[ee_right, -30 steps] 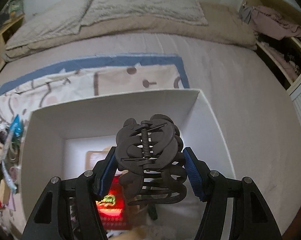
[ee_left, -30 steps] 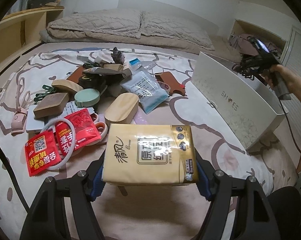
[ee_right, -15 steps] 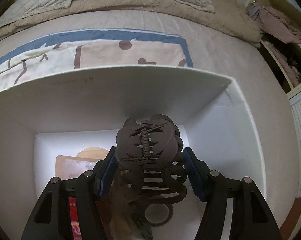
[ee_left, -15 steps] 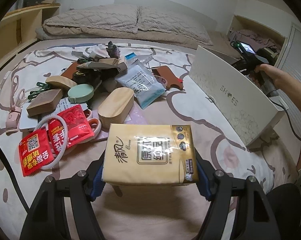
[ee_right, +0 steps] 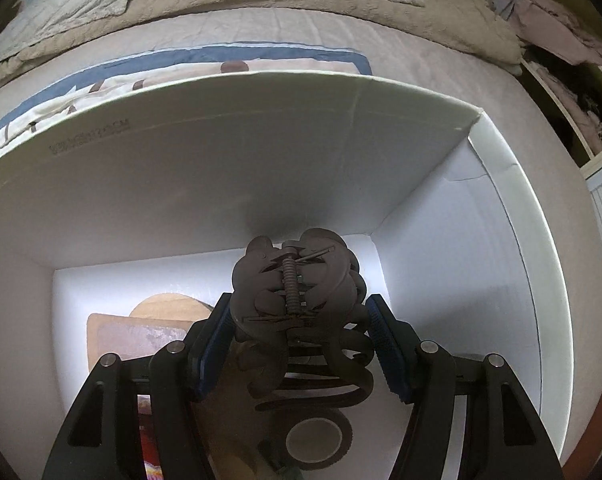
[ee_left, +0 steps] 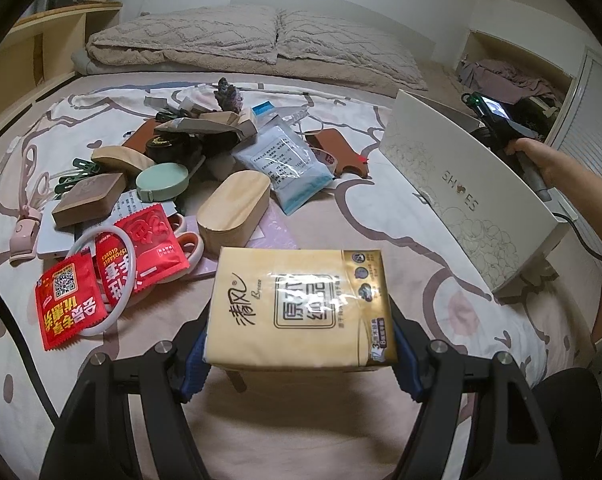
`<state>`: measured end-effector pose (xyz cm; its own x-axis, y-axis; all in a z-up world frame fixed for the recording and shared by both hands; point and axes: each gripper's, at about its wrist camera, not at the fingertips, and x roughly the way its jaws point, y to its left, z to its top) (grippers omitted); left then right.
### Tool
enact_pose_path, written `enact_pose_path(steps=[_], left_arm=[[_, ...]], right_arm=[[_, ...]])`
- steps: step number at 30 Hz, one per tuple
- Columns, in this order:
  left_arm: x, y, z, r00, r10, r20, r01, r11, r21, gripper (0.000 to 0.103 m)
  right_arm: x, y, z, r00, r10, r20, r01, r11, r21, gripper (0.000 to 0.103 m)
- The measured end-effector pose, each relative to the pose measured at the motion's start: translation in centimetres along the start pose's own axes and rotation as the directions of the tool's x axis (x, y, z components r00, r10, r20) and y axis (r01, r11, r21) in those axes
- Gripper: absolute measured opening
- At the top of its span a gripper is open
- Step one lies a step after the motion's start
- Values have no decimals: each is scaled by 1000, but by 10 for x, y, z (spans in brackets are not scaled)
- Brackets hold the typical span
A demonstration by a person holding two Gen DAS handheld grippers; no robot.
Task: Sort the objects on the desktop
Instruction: 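Carry the claw clip into the shoe box with the right tool, then open the right tool to drop the clip while the left tool carries the tissue pack over the box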
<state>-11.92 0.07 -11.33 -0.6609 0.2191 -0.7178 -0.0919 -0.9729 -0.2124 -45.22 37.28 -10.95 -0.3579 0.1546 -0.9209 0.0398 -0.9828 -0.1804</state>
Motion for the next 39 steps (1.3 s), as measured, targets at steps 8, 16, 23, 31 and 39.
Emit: enact_pose_path(steps=[8, 16, 23, 31, 39], left_arm=[[0, -3, 0, 1000, 2, 9, -2, 1000, 7, 74], [-8, -13, 7, 999, -18, 36, 18, 1000, 20, 74], [-20, -34, 26, 996, -60, 72, 57, 997, 43, 74], [-21, -93, 68, 982, -159, 101, 144, 980, 140, 74], [-9, -168, 98, 965, -246, 91, 218, 945, 242, 74]], right_arm=[[-14, -5, -3, 999, 37, 35, -37, 999, 7, 82], [-57, -9, -9, 991, 93, 101, -91, 996, -22, 84], [-119, -16, -42, 968, 161, 193, -147, 986, -85, 85], [-174, -43, -95, 921, 249, 301, -239, 969, -70, 98], [-203, -81, -134, 880, 273, 389, -275, 960, -52, 102]])
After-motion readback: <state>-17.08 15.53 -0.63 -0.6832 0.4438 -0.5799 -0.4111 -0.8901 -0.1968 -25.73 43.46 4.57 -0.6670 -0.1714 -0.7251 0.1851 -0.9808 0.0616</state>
